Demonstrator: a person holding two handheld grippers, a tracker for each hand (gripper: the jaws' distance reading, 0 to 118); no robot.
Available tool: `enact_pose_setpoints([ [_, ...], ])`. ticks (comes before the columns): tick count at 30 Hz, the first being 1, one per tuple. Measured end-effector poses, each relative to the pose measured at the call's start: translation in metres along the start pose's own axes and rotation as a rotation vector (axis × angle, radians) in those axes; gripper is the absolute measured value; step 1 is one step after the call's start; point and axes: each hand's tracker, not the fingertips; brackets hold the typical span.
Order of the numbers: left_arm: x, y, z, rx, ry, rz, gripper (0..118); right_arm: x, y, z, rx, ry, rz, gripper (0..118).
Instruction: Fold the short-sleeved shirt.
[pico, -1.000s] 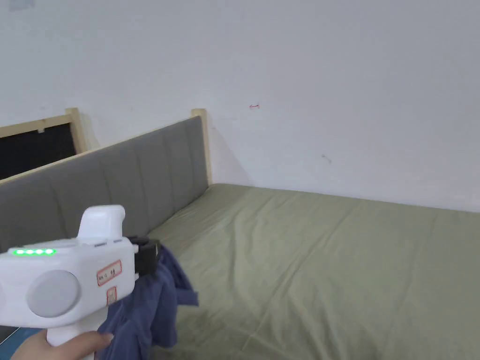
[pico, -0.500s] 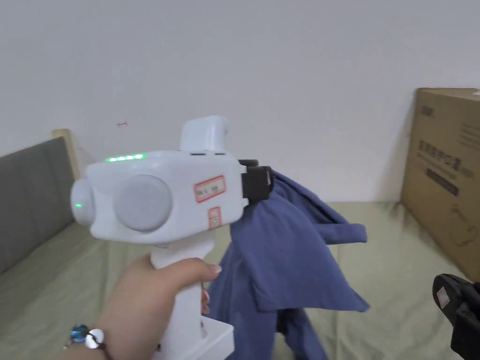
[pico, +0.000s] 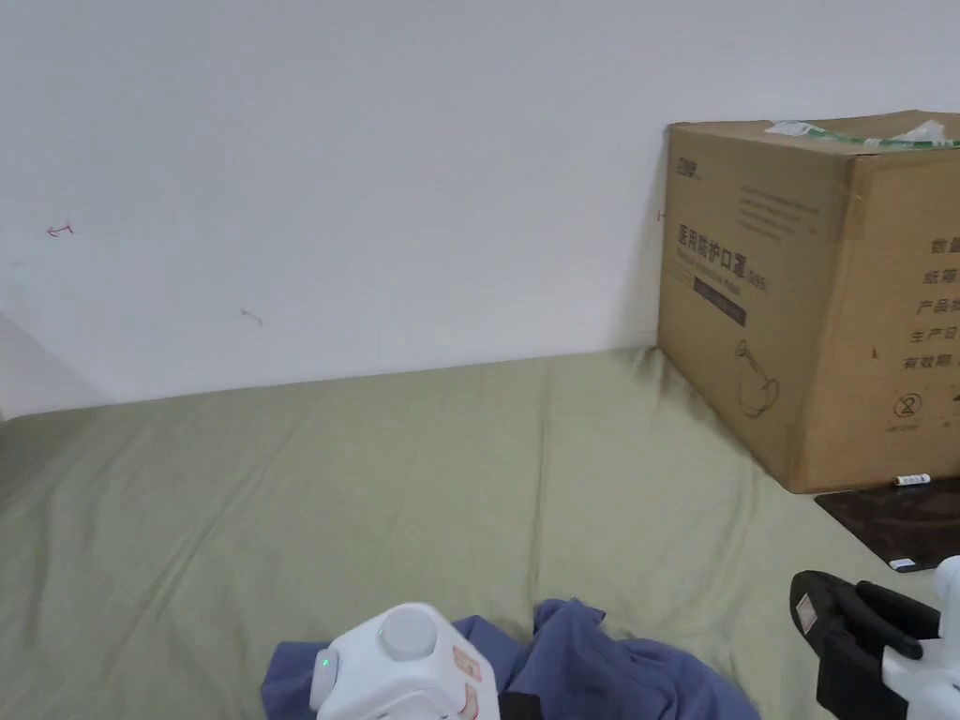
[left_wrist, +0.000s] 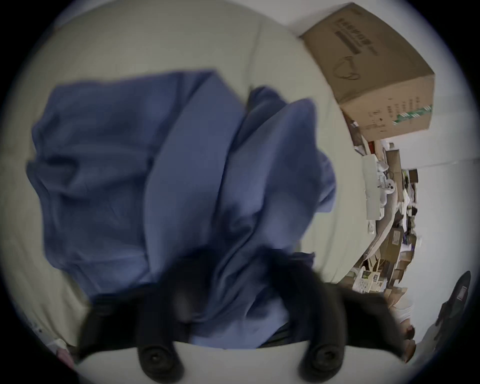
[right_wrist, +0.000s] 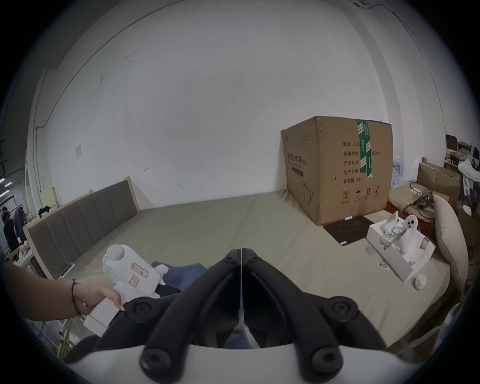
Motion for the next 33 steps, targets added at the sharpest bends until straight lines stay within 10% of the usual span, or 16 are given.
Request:
enact_pose_setpoints([
  [1,-0.002,-0.001,0.001,-0.006,-0.021,0.007,107,0.000,-0.002,-0.002,-0.013,-0.003,0.010,1],
  [11,0.034,-0.019,0.155,0.476,-0.084,-0.252,105,-0.014,0.001,-0.012,-0.015,0.013,0.006,1],
  [16,0.008,-0.116,0.220,1.110,0.111,-0.454,61,-0.029,0.007,-0.011,0.085,0.040,0.019,1],
  [19,-0.014,-0.163,0.223,1.289,0.263,-0.437,5,-0.038,0.001,-0.012,0.174,0.039,0.025,1],
  [33,-0.062,-0.176,0.224,1.297,0.307,-0.246,0,-0.047,-0.008,-0.021,0.230,0.001,-0.019,1],
])
